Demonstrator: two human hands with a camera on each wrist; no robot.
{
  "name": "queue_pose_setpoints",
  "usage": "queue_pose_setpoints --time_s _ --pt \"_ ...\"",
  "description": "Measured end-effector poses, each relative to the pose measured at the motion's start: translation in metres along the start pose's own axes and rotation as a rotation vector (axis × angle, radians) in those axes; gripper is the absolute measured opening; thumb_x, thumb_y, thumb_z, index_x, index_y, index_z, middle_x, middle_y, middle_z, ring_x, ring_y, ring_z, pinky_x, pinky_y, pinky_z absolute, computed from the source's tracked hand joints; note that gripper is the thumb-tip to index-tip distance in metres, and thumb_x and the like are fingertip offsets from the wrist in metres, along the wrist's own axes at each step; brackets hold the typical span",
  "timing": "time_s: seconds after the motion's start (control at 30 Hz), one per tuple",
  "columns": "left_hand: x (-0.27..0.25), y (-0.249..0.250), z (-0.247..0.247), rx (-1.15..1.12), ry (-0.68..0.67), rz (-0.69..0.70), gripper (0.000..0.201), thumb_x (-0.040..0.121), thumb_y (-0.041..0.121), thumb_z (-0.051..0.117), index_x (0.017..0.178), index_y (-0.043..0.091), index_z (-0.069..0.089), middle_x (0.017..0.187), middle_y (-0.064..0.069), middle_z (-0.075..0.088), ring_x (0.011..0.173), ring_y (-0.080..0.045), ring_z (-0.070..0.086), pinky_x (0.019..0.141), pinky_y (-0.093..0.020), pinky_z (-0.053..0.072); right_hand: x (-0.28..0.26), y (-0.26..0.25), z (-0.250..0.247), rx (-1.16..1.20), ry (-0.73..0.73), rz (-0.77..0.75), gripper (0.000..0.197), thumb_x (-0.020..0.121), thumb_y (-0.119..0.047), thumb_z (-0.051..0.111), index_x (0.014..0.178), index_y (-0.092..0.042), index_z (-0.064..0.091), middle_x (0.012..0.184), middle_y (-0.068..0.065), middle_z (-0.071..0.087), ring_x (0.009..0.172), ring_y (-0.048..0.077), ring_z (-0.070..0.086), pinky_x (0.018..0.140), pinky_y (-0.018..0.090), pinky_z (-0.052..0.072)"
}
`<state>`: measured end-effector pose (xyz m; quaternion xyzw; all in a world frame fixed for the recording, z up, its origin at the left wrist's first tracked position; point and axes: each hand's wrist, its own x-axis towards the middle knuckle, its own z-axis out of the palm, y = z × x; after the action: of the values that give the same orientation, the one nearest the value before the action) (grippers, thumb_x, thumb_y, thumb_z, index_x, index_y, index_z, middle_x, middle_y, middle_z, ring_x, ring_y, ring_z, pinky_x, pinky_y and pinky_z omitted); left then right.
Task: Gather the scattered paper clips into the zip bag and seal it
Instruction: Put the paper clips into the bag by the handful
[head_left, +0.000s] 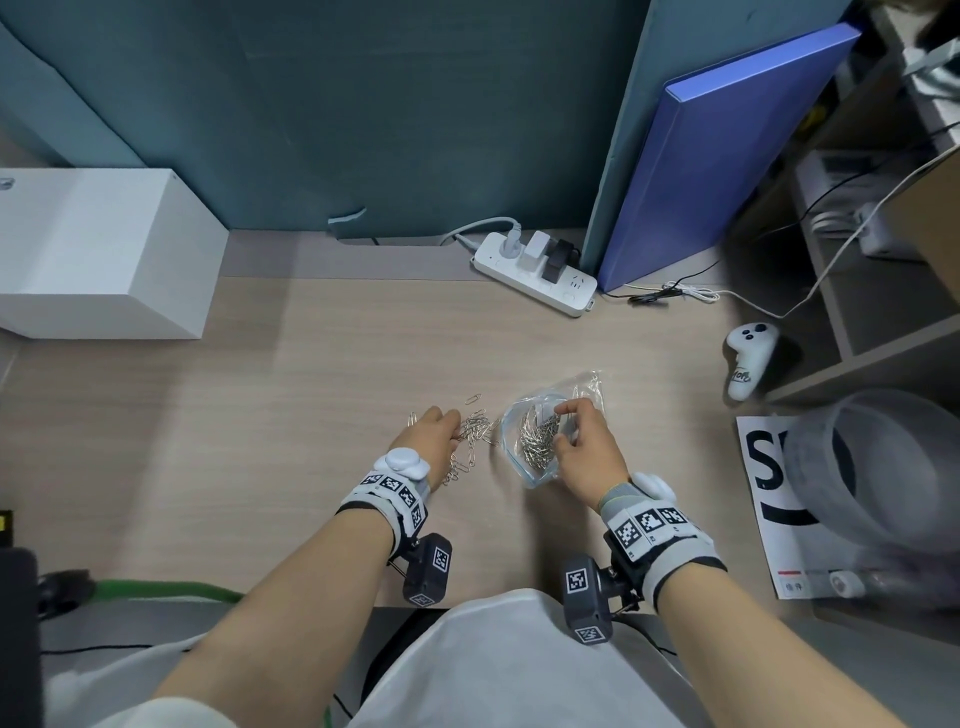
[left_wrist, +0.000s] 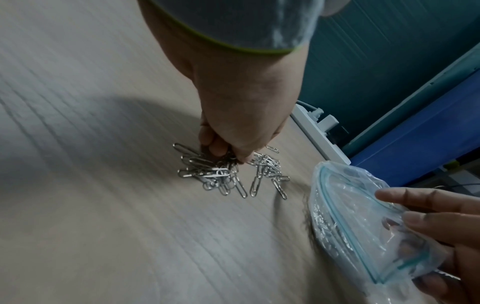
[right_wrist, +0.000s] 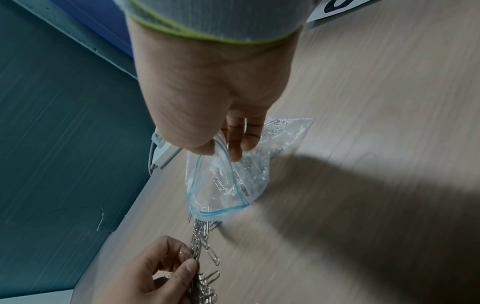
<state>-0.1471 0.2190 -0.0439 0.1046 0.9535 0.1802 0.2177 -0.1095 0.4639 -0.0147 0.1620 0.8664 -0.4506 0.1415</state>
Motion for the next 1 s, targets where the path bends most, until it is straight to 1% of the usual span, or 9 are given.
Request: queue_pose_setpoints --time_s 0.17,0.27,0.37,0.5,0.6,0.7,0.77,0.9,1.0 --pt "0.006 0.007 0.0 -0.033 0.01 -0.042 0.016 0.096 0.004 0.052 0.105 0.016 0.055 0.1 -0.001 0.05 0.078 -0.024 0.055 0.063 -0.029 0.039 0.0 -0.001 -0.001 0.006 -0.005 0.003 0.034 0.092 -0.005 0.051 0.121 -0.025 0.051 0.113 0.006 0.052 0.082 0.022 0.056 0.087 0.043 0.051" --pt "0.011 0.021 -0.001 -0.163 0.068 -0.08 0.008 0.097 0.01 0.055 0.099 0.017 0.058 0.097 -0.004 0.056 0.079 -0.027 0.059 0.066 -0.034 0.049 0.001 0.0 -0.001 0.008 0.0 0.003 0.035 0.092 -0.005 0.051 0.12 -0.025 0.051 0.113 0.006 0.053 0.083 0.022 0.056 0.088 0.043 0.051" --pt "0.014 0.044 -0.007 -0.353 0.092 -0.015 0.009 0.093 0.011 0.062 0.091 0.019 0.06 0.089 -0.002 0.06 0.076 -0.023 0.059 0.068 -0.033 0.048 0.001 0.001 0.0 0.009 0.011 0.002 0.035 0.091 -0.005 0.052 0.119 -0.025 0.051 0.112 0.006 0.053 0.084 0.022 0.056 0.087 0.042 0.051" --pt "0.014 0.076 -0.016 -0.568 0.001 0.111 0.012 0.089 0.005 0.066 0.09 0.017 0.066 0.086 -0.002 0.065 0.065 -0.016 0.063 0.067 -0.028 0.051 0.002 0.001 0.0 -0.001 0.023 -0.015 0.036 0.09 -0.003 0.053 0.121 -0.023 0.052 0.112 0.008 0.053 0.082 0.021 0.054 0.087 0.04 0.049" --pt "0.017 0.079 -0.014 -0.514 -0.042 0.203 0.018 0.086 0.008 0.072 0.1 0.02 0.073 0.095 0.002 0.07 0.078 -0.01 0.064 0.079 -0.023 0.051 0.003 0.001 -0.002 0.0 0.027 -0.013 0.036 0.09 -0.003 0.053 0.121 -0.022 0.052 0.113 0.009 0.054 0.081 0.019 0.053 0.085 0.038 0.048" --pt "0.02 0.062 -0.006 -0.466 0.177 0.137 0.02 0.09 0.012 0.069 0.105 0.024 0.072 0.102 0.005 0.067 0.083 -0.008 0.062 0.081 -0.023 0.049 0.003 0.003 -0.006 -0.001 0.026 -0.007 0.036 0.091 -0.004 0.053 0.121 -0.024 0.051 0.114 0.007 0.054 0.082 0.02 0.054 0.086 0.038 0.049" --pt "0.022 0.044 0.002 -0.389 0.287 0.063 0.022 0.092 0.02 0.067 0.114 0.024 0.068 0.112 0.003 0.063 0.096 -0.014 0.062 0.09 -0.03 0.05 0.002 0.004 -0.009 -0.003 0.02 -0.001 0.035 0.092 -0.004 0.052 0.121 -0.023 0.051 0.114 0.006 0.052 0.082 0.021 0.055 0.087 0.039 0.05" --pt "0.02 0.016 0.022 -0.088 0.147 -0.002 0.062 0.086 0.044 0.07 0.143 0.028 0.05 0.15 0.003 0.046 0.136 -0.024 0.042 0.11 -0.041 0.037 0.002 0.008 -0.014 -0.011 0.023 0.009 0.034 0.092 -0.004 0.052 0.12 -0.024 0.051 0.113 0.006 0.052 0.082 0.023 0.056 0.085 0.042 0.052" --pt "0.021 0.019 0.029 -0.03 0.122 0.043 0.072 0.082 0.044 0.075 0.146 0.03 0.047 0.157 0.004 0.04 0.141 -0.025 0.035 0.112 -0.042 0.034 0.002 0.011 -0.015 -0.011 0.024 0.013 0.034 0.092 -0.005 0.052 0.119 -0.026 0.051 0.112 0.005 0.052 0.081 0.023 0.056 0.085 0.043 0.052"
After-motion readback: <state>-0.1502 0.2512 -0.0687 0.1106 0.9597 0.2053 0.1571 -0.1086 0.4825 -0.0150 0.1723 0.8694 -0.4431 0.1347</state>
